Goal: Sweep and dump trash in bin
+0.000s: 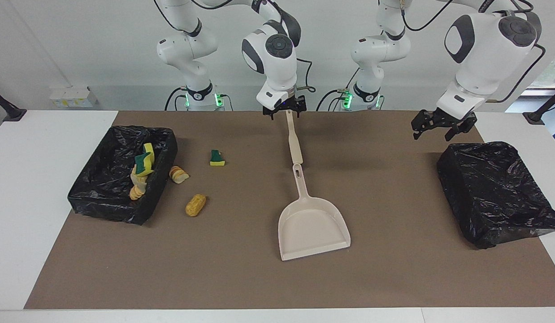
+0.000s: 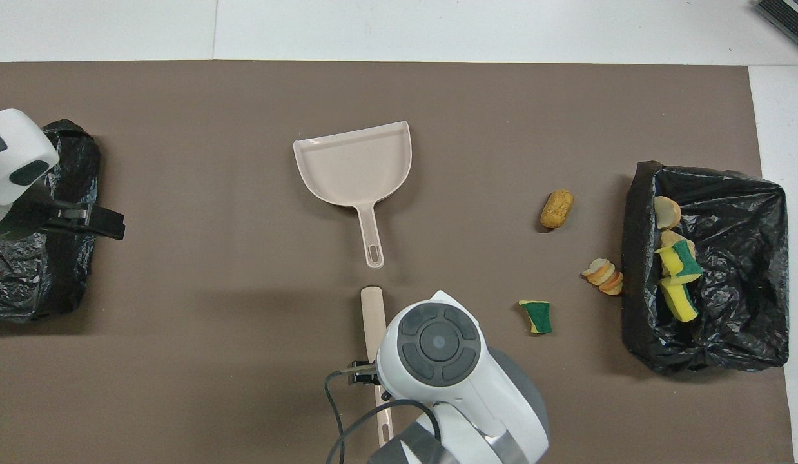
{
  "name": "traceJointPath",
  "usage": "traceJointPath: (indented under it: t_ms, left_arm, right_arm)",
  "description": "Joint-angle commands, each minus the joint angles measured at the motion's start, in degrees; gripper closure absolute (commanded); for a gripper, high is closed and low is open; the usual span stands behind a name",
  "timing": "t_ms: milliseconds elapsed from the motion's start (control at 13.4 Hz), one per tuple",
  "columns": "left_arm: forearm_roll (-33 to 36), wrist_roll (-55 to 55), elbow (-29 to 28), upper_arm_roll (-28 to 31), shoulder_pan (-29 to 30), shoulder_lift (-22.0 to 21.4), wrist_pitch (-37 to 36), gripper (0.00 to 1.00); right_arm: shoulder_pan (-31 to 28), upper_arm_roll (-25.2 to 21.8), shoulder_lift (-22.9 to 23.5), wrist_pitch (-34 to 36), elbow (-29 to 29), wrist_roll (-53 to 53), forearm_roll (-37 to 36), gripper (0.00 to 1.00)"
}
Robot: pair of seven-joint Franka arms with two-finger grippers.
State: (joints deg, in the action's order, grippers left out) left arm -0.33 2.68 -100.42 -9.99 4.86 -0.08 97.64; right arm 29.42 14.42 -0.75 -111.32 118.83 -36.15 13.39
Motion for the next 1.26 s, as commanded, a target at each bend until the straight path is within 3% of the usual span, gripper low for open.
traceJointPath:
  t_ms: [0,372,669,818,967,1041,1190]
  left_arm:
    - [0.41,-4.95,-1.53,0.23,-4.67,2.36,3.34,0.00]
    - [0.33,-5.32,-5.93,0.15,-7.58,2.62,8.27,0.00]
    - [0.33,-9.77,-5.75,0.15,-12.05,6.83,13.35,0.00]
    - [0.24,-18.81,-5.40,0.15,-15.39,9.47,18.79,0.00]
    - [0.15,-22.88,-5.14,0.15,-16.63,10.53,21.27,0.00]
    - [-1.07,-24.29,-4.79,0.15,-17.42,10.62,21.45,0.00]
    - [-2.14,-28.06,-5.05,0.15,-20.74,11.06,22.59,0.00]
  right_arm:
    - [3.61,-0.09,-3.03,-3.45,6.14,-4.53,1.55,0.00]
    - [6.96,-0.09,-0.31,-10.56,9.74,-6.13,1.55,0.00]
    - [8.90,-0.09,2.41,-17.78,11.87,-8.94,1.37,0.00]
    - [9.42,-0.09,3.38,-18.05,12.04,-9.55,1.20,0.07]
    - [9.87,-0.18,3.47,-17.88,12.04,-10.87,0.76,0.21]
    - [9.87,-0.18,3.47,-17.96,12.04,-11.57,0.67,0.33]
    - [9.87,-0.27,3.65,-18.14,11.52,-14.99,-0.90,0.43]
